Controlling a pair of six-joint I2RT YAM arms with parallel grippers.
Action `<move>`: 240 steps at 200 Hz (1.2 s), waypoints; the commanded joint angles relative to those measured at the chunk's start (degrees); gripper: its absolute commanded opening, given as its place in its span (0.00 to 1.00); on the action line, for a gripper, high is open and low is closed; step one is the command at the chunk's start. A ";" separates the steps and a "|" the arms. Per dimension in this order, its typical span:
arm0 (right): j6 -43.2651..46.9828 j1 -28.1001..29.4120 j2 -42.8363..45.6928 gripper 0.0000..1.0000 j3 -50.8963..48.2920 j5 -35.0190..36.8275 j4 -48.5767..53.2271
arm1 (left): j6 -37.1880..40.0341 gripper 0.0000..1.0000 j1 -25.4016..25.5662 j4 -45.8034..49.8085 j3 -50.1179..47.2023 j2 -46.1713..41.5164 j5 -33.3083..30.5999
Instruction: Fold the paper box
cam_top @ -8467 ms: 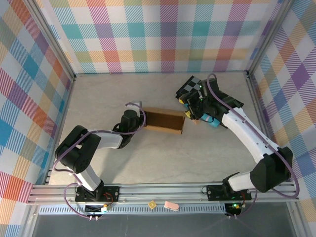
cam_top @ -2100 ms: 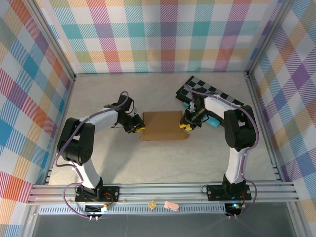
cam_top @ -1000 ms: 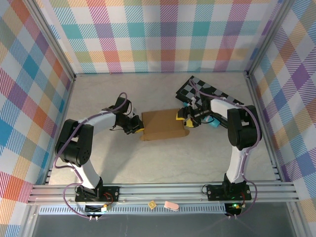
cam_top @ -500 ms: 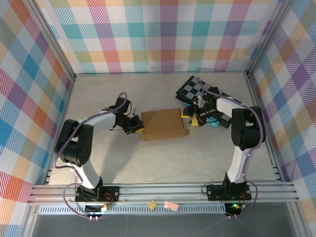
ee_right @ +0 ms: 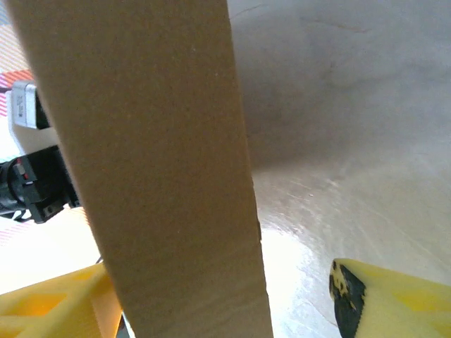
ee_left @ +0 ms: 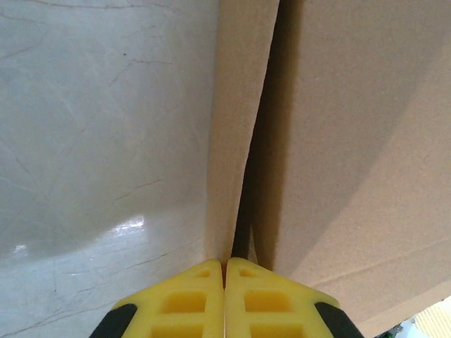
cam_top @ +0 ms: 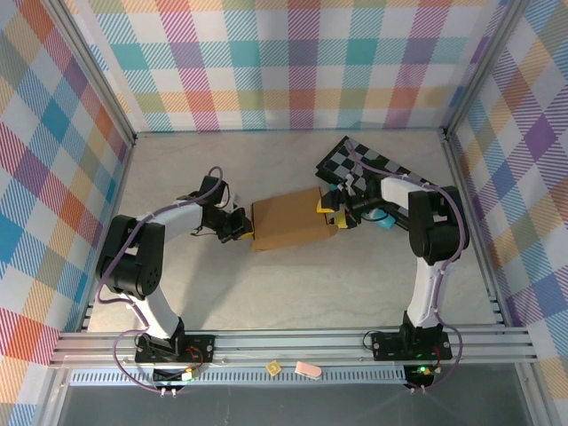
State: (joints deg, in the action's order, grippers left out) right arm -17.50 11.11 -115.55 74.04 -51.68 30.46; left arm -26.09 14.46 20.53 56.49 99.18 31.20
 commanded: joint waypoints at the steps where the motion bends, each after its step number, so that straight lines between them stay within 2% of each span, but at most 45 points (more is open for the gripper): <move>1: -0.07 1.85 -1.12 0.76 2.15 -3.80 -2.07 | 1.02 0.06 -0.59 6.20 -2.62 3.69 -7.47; 52: -6.71 3.12 0.01 0.67 -0.27 -6.00 -9.50 | 0.67 0.06 -0.66 6.16 -1.91 3.87 -7.31; 85: -10.63 3.61 1.15 0.57 -0.74 -5.52 -11.35 | -1.06 0.07 -0.74 5.48 -0.99 1.61 -6.99; 93: -11.50 3.57 1.46 0.55 -0.65 -4.87 -11.15 | -1.60 0.11 -0.75 5.24 -0.60 0.00 -7.55; 110: -13.78 3.48 1.93 0.48 0.20 -3.71 -9.20 | -1.93 0.28 -0.75 4.11 -0.15 -5.85 -11.13; 132: -18.15 3.47 2.42 0.48 1.87 -2.70 -5.69 | -1.25 0.43 -0.75 -1.11 -1.19 -14.84 -13.93; 160: -25.81 3.39 2.52 0.47 3.19 -2.19 0.07 | 0.89 0.50 -0.21 -9.01 -0.51 -19.92 -9.27; 172: -28.86 3.22 2.60 0.47 3.55 -2.09 2.96 | 5.34 0.51 1.69 -11.48 -0.72 -22.12 -8.20; 189: -32.80 2.07 2.61 0.46 3.92 -1.96 7.14 | 15.73 0.51 6.16 -12.40 -1.07 -25.17 -8.11; 217: -35.24 0.24 0.54 0.45 7.04 -3.65 16.93 | 37.24 0.52 16.42 -3.50 1.54 -26.96 -12.30; 240: -35.00 -0.13 -0.88 0.45 8.56 -4.91 20.80 | 47.42 0.54 19.02 1.85 3.11 -26.40 -13.99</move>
State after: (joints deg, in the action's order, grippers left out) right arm -49.52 11.60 -114.69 80.62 -56.53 40.84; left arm 3.22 31.83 15.18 57.14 73.32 19.99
